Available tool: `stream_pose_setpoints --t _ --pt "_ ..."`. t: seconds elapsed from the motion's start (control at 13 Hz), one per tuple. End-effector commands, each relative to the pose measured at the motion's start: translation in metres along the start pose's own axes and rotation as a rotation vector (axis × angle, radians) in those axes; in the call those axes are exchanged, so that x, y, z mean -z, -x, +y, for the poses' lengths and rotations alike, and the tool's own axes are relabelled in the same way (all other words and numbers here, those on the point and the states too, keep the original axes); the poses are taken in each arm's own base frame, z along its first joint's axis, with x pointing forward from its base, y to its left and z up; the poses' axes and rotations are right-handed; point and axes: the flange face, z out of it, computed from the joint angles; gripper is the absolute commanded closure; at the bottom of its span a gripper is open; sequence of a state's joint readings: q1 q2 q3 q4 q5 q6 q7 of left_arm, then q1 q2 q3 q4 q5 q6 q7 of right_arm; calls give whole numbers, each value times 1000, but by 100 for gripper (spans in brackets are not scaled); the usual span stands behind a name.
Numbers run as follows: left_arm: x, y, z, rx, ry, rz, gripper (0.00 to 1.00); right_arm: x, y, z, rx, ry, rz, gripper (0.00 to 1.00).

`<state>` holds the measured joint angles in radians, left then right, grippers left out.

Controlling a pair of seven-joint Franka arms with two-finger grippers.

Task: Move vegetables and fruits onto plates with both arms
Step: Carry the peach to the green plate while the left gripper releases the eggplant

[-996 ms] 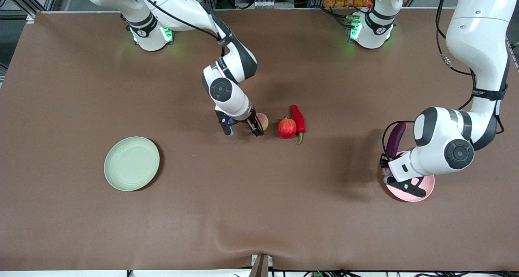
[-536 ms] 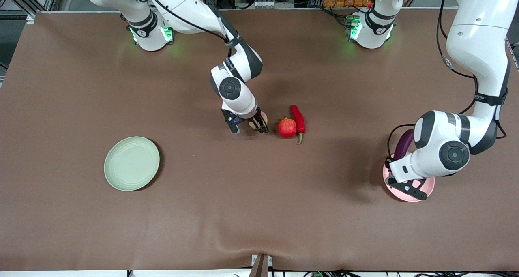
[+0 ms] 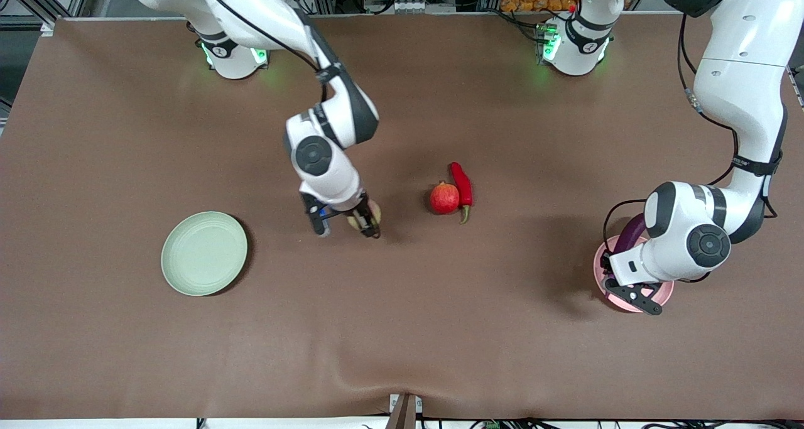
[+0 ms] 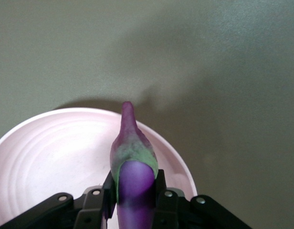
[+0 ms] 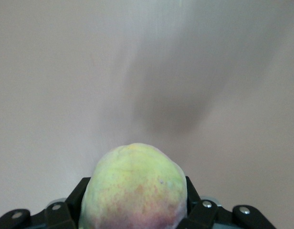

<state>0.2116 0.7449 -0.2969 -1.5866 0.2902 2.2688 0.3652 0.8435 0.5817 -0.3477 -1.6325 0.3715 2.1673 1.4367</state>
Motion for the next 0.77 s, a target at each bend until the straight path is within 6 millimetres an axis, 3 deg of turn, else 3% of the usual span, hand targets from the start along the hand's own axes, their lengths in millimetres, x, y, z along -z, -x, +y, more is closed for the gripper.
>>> stream_pose_setpoints --t 0.0,0.15,0.38,0.54,0.69 --pt "0 -2 -2 -17 -7 13 4 59 -88 7 149 127 6 100" --pt "8 -4 -1 -17 -10 24 0 82 -165 24 282 160 3 99" --pt "23 -6 -1 -15 -17 34 0 90 -281 59 392 169 -20 97" --pt "44 -14 15 -9 9 43 0 78 -351 89 520 181 -58 97" --pt "57 -20 23 65 91 32 0 60 -398 115 643 196 -91 97"
